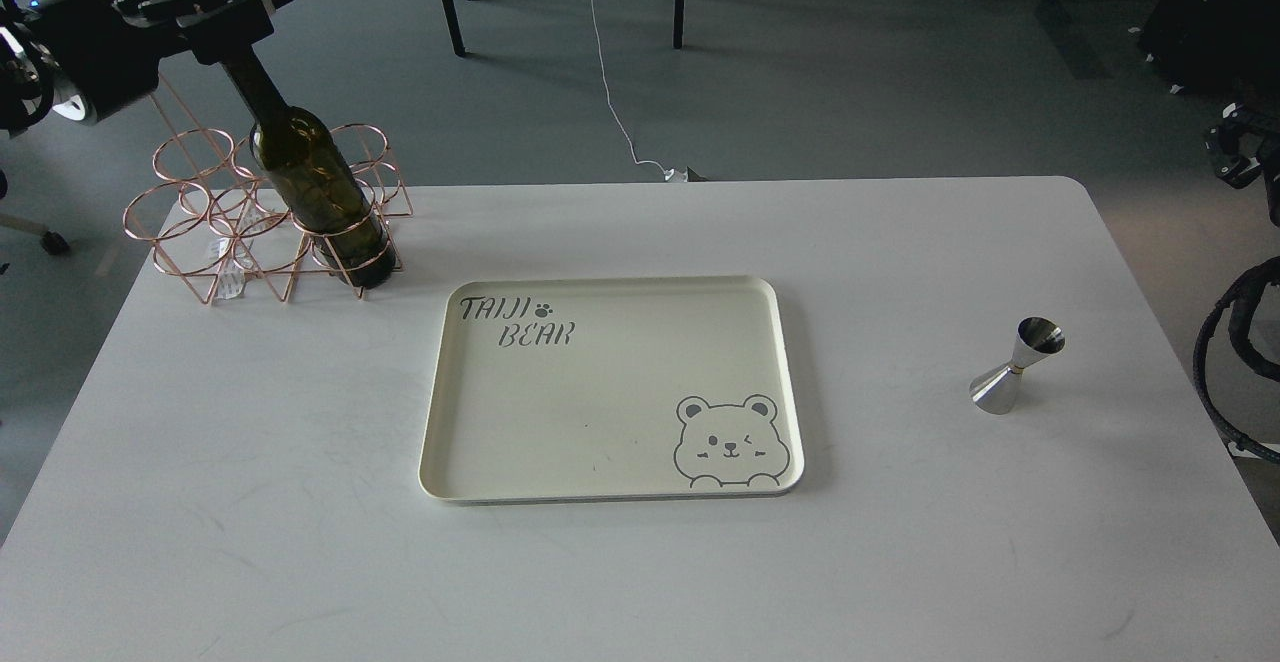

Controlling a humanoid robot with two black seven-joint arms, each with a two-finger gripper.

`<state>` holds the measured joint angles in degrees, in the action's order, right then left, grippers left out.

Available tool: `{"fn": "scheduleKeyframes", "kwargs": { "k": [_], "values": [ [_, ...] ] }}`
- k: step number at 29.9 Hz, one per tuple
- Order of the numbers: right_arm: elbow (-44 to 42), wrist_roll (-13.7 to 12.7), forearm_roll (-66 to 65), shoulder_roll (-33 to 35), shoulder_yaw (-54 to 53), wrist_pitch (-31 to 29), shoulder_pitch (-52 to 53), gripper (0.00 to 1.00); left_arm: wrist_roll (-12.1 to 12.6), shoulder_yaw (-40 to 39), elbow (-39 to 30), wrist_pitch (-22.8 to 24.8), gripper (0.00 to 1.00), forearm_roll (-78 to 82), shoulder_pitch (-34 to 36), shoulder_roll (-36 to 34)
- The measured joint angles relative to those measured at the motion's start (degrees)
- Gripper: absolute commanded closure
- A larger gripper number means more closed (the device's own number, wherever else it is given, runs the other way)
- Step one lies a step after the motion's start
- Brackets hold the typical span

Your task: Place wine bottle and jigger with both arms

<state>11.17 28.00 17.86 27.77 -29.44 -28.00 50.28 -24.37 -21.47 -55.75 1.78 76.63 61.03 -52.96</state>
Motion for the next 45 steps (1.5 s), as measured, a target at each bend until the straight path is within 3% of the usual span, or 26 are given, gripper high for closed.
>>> {"fn": "scheduleKeyframes", "kwargs": {
  "k": [5,13,19,26,36,45],
  "values": [
    [0.1,0.0,0.0,0.0,-0.4,0.0,0.2,0.01,0.0,-0.7,1.6,-0.1,0.03,-16.8,1.2,-1.6],
    [0.0,0.0,0.1,0.1,-0.6,0.0,0.5,0.01,-0.1,-1.7,13.8,1.5,0.02,-49.0,0.8,-1.9],
    [0.0,0.0,0.4,0.0,-1.5,0.0,0.3,0.01,-0.4,-1.5,22.1,9.4,0.02,-70.1,-3.2,-1.0],
    [0.1,-0.1,0.7,-1.6,-4.6,0.0,-0.7,0.01,-0.5,-1.7,24.3,18.6,0.02,-89.1,-11.1,2.1],
    [0.0,-8.0,4.0,-2.8,-6.7,0.0,-2.9,0.01,-0.4,-5.0,24.3,24.8,0.02,-103.6,-20.3,6.2],
    [0.0,-9.2,4.9,-4.5,-6.4,0.0,-4.3,0.01,-0.2,-11.8,24.3,26.2,0.02,-104.5,-24.5,8.6]
  ]
}}
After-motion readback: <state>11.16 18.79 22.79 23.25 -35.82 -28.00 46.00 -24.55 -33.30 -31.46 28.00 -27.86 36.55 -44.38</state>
